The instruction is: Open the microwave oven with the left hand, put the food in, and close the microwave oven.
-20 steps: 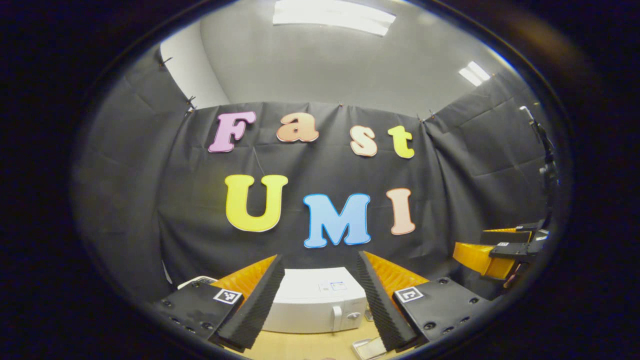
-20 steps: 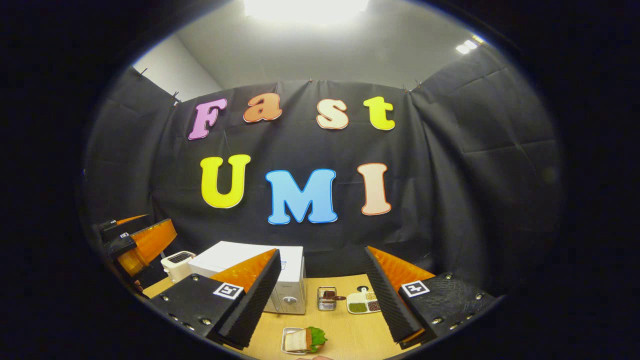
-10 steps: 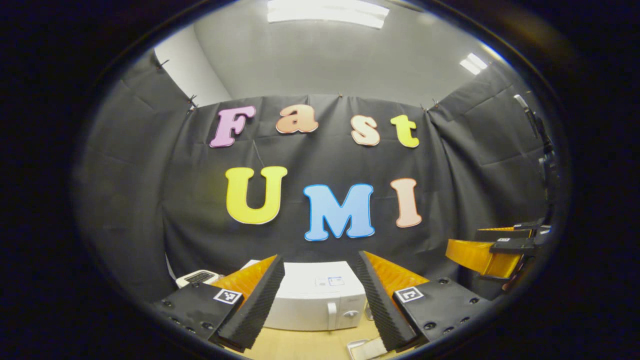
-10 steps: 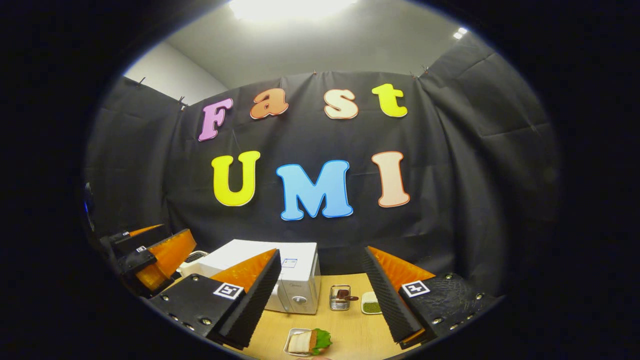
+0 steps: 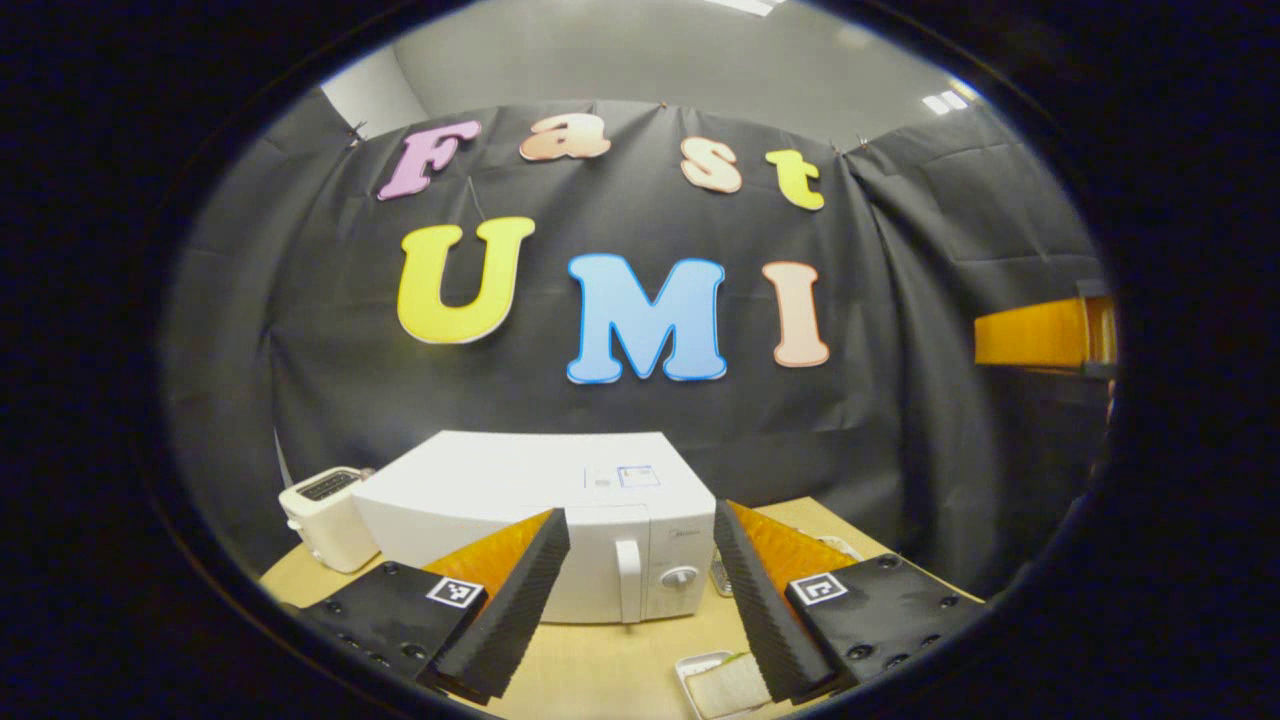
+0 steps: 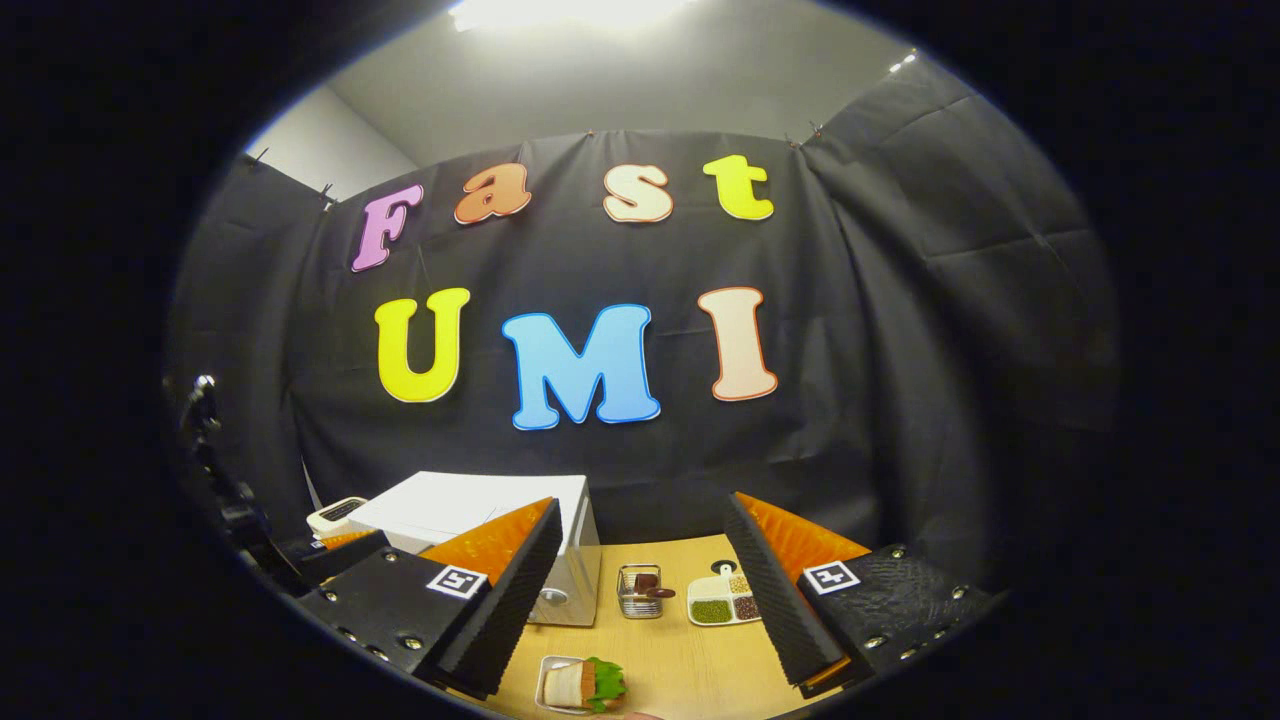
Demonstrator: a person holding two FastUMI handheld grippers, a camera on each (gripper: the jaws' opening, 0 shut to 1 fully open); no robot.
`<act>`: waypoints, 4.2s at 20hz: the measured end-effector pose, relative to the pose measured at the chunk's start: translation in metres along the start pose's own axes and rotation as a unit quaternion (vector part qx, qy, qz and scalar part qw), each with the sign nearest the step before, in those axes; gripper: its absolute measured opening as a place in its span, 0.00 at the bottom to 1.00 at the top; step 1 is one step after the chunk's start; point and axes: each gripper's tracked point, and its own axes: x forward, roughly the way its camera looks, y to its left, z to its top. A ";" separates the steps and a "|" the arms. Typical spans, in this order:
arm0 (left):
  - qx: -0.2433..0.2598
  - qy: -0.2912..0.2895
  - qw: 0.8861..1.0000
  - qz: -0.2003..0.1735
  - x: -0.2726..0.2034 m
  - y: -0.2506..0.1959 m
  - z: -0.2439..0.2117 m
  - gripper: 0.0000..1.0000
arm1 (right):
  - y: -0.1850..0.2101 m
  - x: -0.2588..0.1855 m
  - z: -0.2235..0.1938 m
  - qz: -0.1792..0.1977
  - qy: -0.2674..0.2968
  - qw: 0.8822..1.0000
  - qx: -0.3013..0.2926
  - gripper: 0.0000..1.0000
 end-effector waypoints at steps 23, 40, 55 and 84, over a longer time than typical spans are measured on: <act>0.010 0.150 0.988 0.018 0.126 0.011 -0.145 0.09 | -0.049 0.037 -0.051 -0.012 0.076 0.997 -0.019 0.99; 0.030 0.190 0.978 -0.078 0.003 0.030 -0.161 0.05 | 0.006 0.022 -0.048 0.002 0.068 0.997 -0.021 0.99; 0.052 0.221 0.968 -0.107 -0.160 0.156 -0.181 0.06 | 0.096 -0.016 -0.090 0.027 0.103 0.994 -0.004 0.99; 0.006 0.210 0.977 -0.035 -0.226 0.375 -0.197 0.43 | 0.061 -0.019 -0.347 0.026 0.426 0.888 0.169 0.97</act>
